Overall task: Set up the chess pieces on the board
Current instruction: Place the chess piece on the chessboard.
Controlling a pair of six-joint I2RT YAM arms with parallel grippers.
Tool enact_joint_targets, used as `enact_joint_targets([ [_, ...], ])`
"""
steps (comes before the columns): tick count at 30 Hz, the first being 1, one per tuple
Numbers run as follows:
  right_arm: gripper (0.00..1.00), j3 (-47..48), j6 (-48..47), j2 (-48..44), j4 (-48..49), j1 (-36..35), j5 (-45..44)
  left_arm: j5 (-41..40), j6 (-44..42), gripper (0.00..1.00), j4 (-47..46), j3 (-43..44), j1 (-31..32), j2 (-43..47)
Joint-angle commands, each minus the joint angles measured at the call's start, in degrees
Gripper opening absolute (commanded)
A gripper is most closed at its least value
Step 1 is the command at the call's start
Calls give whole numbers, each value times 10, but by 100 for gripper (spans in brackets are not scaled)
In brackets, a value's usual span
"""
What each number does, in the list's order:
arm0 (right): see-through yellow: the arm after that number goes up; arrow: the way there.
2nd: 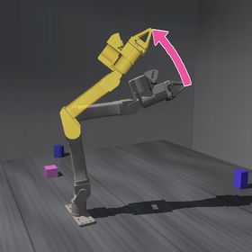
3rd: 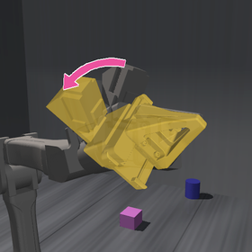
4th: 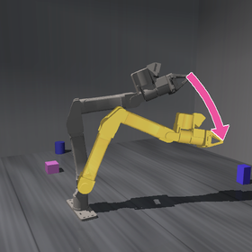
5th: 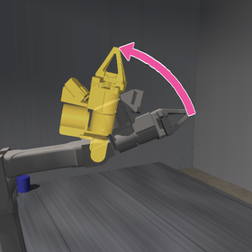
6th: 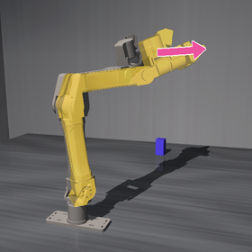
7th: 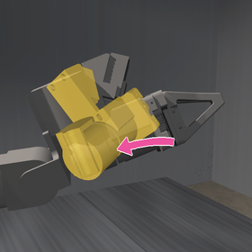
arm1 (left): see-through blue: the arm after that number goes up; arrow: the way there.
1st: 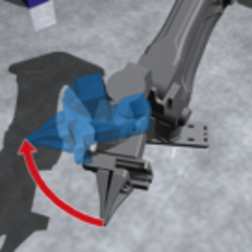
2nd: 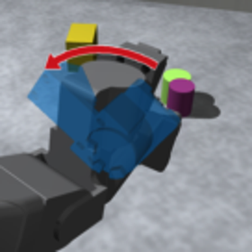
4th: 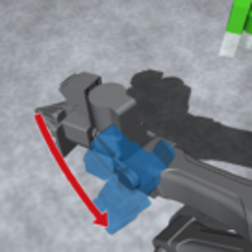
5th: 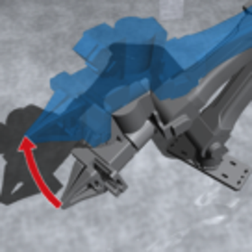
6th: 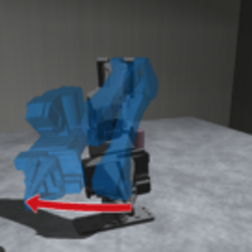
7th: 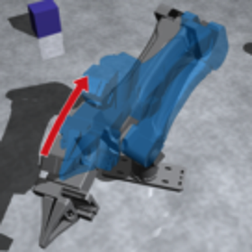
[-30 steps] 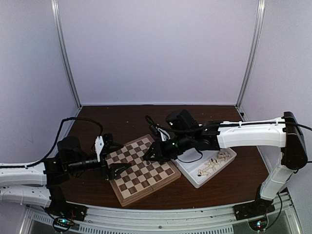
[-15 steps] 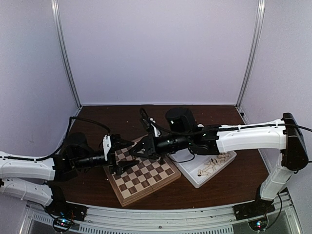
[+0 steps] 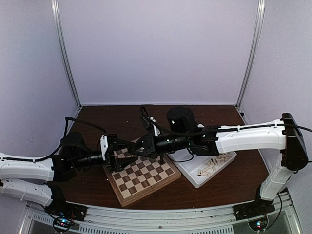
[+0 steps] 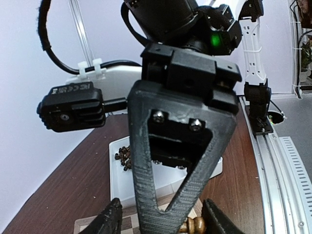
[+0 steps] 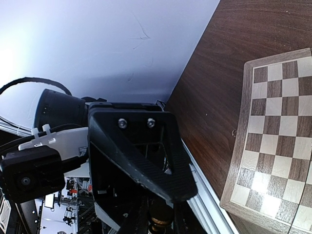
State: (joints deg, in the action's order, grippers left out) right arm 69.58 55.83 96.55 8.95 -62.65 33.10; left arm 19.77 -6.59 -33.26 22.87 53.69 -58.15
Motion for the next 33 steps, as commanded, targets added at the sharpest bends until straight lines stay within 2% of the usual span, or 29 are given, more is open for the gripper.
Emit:
enact_joint_targets([
  [1, 20, -14, 2, 5, 19, -2, -17, 4, -4, 56, -41, -9, 2, 15],
  [3, 20, -16, 3, 5, 24, -3, -15, 4, -2, 53, -40, -10, 1, 15],
  [8, 20, -21, 12, 6, 41, -2, -12, 8, -3, 38, -25, -6, 2, 13],
  [19, 28, -28, 23, 1, 48, -2, -19, 1, 0, 23, -15, 0, 2, 7],
  [24, 30, -36, 29, -5, 57, 1, -27, -5, 10, 20, -14, -1, 2, 3],
  [29, 37, -49, 35, -16, 69, 4, -37, -20, 16, 19, -17, -7, 2, 7],
  [33, 47, -60, 30, -31, 64, 9, -48, -39, 28, 19, -29, -21, 2, 12],
])
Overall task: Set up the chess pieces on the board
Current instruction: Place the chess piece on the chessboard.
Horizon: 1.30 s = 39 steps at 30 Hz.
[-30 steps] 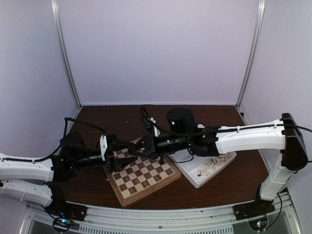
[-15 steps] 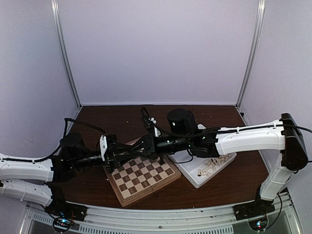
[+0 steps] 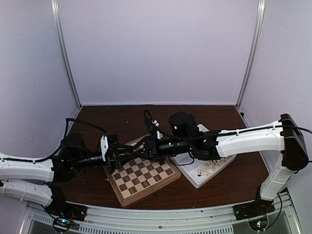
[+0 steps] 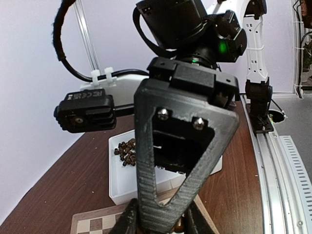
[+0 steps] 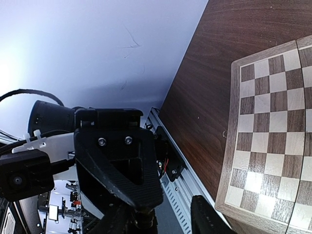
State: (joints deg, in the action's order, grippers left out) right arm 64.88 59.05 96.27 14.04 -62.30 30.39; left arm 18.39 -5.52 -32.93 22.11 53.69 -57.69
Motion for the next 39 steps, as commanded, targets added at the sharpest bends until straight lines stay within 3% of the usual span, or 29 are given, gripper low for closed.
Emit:
enact_joint_targets([
  [1, 50, -15, -6, -33, 7, 7, -24, -32, 24, 19, -34, -17, 2, 9],
  [8, 60, 10, -82, -62, -100, 10, -56, -102, 82, 18, -18, -29, 2, 33],
  [17, 61, 31, -196, -110, -210, 11, -121, -166, 235, 18, 52, -32, 1, 87],
  [27, 61, 40, -297, -142, -255, 11, -179, -213, 421, 17, 131, -46, 1, 161],
  [30, 61, 40, -321, -142, -263, 11, -181, -218, 468, 23, 160, -36, 1, 160],
  [33, 61, 42, -337, -144, -273, 11, -183, -216, 500, 17, 175, -20, 1, 142],
  [39, 61, 32, -382, -168, -274, 11, -227, -207, 540, 14, 185, 11, 1, 97],
])
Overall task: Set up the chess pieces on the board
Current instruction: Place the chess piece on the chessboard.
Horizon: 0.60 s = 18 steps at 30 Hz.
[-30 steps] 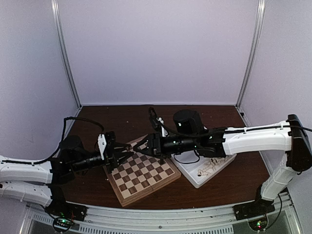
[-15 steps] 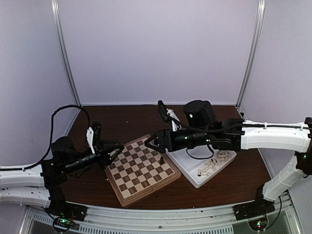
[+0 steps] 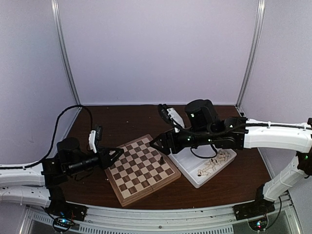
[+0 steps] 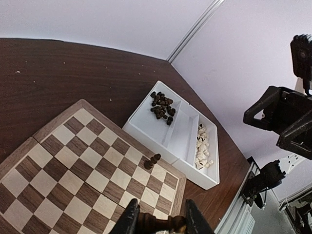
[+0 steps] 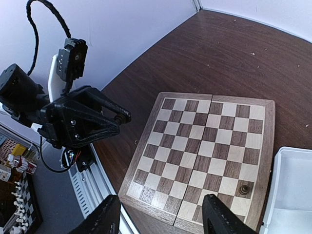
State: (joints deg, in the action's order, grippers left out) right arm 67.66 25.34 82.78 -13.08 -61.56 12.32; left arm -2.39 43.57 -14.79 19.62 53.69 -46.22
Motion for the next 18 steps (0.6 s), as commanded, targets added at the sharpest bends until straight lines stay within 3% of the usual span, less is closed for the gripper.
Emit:
enact_joint_targets([
  [1, 61, 0, -51, -38, 4, 4, -54, 5, 56, 14, 4, 39, 1, -24],
  [9, 61, -25, -61, -56, 10, 3, -81, 66, 115, 14, 9, 74, -12, -102],
  [18, 61, -81, -55, -79, 24, 3, -107, 172, 212, 12, -119, 54, -49, -210],
])
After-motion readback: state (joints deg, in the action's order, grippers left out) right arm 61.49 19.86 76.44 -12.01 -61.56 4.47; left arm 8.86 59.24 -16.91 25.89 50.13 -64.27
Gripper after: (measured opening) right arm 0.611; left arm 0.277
